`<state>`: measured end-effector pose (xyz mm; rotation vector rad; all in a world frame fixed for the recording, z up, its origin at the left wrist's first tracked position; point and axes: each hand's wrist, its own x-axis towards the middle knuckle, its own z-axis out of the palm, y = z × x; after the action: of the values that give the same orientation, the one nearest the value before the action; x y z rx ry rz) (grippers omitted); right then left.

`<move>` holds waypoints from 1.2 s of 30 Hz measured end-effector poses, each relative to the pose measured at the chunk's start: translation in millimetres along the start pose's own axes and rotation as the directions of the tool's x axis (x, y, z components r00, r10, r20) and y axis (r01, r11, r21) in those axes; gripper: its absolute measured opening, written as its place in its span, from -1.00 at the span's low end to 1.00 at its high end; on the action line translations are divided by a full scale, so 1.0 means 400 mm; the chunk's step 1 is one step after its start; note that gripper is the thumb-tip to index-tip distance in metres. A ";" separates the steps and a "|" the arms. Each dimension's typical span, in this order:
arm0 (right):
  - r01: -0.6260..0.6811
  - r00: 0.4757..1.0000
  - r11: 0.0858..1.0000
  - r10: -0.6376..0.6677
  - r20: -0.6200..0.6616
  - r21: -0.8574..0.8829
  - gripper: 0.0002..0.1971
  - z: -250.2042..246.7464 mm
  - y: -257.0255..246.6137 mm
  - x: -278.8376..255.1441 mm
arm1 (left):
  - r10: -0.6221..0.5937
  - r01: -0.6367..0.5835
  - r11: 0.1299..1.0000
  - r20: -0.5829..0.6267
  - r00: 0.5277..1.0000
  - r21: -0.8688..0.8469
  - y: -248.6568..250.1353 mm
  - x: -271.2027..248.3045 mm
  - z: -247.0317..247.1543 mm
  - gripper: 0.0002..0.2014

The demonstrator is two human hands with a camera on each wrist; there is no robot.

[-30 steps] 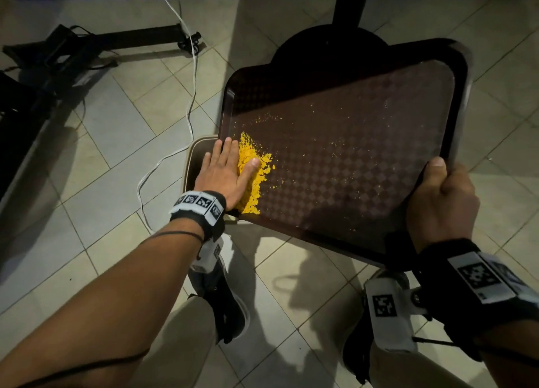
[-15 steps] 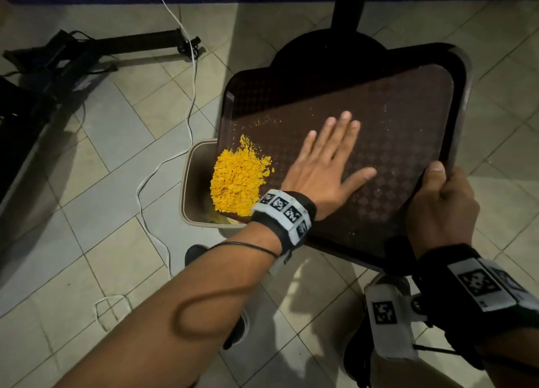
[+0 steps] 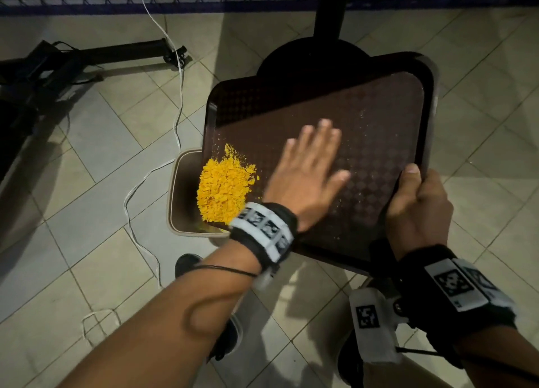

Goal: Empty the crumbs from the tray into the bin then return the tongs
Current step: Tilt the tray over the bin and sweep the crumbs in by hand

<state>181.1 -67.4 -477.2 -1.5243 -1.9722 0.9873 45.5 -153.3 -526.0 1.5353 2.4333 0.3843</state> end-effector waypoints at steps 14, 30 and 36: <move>-0.019 1.000 1.000 0.019 -0.024 0.014 -0.66 -0.010 0.009 0.007 | -0.381 0.374 0.924 0.133 0.915 0.080 -0.195 -0.079 0.049 -0.25; 0.008 1.000 0.999 -0.008 -0.001 0.053 -0.65 -0.006 0.004 -0.002 | -0.272 0.270 0.962 0.127 0.954 0.029 -0.130 -0.119 0.091 -0.23; -0.003 1.000 0.999 0.003 0.011 0.052 -0.65 -0.007 -0.008 -0.003 | -0.138 0.139 0.989 0.040 0.990 -0.042 -0.045 -0.108 0.050 -0.25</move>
<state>181.5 -68.4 -473.1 -1.4976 -1.9373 1.0420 55.3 -198.0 -548.3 1.3339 2.4675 0.3772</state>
